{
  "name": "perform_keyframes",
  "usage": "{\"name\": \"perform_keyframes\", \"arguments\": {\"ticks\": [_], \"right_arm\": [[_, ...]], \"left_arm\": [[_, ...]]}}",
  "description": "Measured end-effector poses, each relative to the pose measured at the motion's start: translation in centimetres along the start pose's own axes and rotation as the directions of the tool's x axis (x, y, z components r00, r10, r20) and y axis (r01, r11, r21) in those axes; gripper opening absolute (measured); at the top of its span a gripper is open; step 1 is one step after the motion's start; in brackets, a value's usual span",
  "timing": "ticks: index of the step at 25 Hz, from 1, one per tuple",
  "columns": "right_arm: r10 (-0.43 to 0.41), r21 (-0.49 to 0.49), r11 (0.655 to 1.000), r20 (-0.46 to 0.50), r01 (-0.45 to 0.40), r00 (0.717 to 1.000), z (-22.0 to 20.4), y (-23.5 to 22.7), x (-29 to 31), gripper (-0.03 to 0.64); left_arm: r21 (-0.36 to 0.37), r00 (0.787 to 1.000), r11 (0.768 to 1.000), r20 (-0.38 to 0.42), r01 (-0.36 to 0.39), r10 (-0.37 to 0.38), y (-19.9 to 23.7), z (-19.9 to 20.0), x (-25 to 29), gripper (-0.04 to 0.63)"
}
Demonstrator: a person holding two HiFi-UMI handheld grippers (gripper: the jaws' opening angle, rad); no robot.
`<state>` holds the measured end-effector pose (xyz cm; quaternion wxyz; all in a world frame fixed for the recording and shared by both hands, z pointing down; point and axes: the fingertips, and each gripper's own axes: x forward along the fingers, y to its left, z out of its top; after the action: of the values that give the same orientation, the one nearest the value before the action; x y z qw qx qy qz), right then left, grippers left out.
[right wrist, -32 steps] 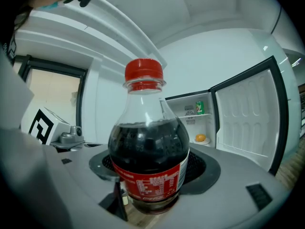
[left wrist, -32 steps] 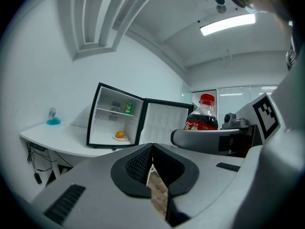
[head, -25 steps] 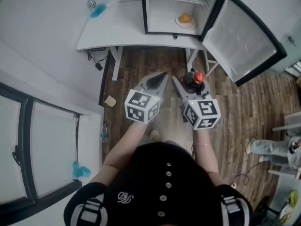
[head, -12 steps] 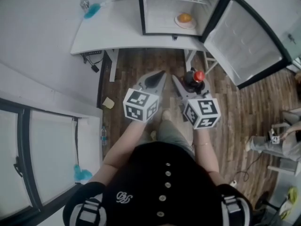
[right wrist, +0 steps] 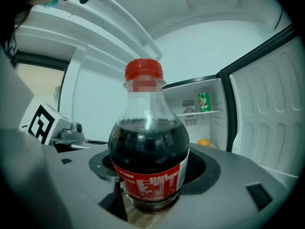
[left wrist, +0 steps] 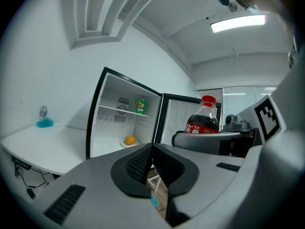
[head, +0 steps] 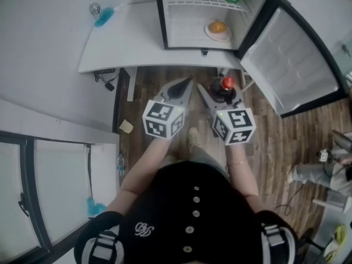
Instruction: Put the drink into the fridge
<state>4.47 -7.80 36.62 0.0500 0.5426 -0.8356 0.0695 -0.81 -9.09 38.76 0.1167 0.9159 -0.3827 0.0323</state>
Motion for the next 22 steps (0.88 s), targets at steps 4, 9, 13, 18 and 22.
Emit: {"name": "perform_keyframes", "arguments": {"ticks": [4, 9, 13, 18, 22], "right_arm": [[0.007, -0.001, 1.000, 0.008, -0.007, 1.000, 1.0, -2.8, 3.1, 0.322], [0.027, -0.005, 1.000, 0.005, -0.027, 1.000, 2.1, -5.9, 6.7, 0.323], [0.057, -0.016, 0.998, 0.002, -0.057, 0.998, 2.7, -7.9, 9.3, 0.322], [0.090, -0.017, 0.996, -0.003, -0.090, 0.996, 3.1, -10.0, 12.0, 0.322], [0.117, -0.013, 0.993, -0.006, -0.118, 0.993, 3.0, -11.7, 13.9, 0.323]], "left_arm": [[0.006, 1.000, 1.000, 0.007, -0.015, 0.014, 1.9, 1.3, 3.6, 0.006], [-0.005, 0.999, 0.999, 0.012, -0.050, 0.051, 4.3, 2.6, 7.3, 0.006], [-0.011, 0.998, 0.998, 0.010, -0.066, 0.067, 5.4, 3.0, 10.1, 0.006], [-0.020, 0.995, 0.995, 0.009, -0.101, 0.102, 7.2, 3.5, 13.0, 0.006], [-0.027, 0.992, 0.992, 0.010, -0.125, 0.125, 8.3, 3.7, 15.4, 0.008]]}}
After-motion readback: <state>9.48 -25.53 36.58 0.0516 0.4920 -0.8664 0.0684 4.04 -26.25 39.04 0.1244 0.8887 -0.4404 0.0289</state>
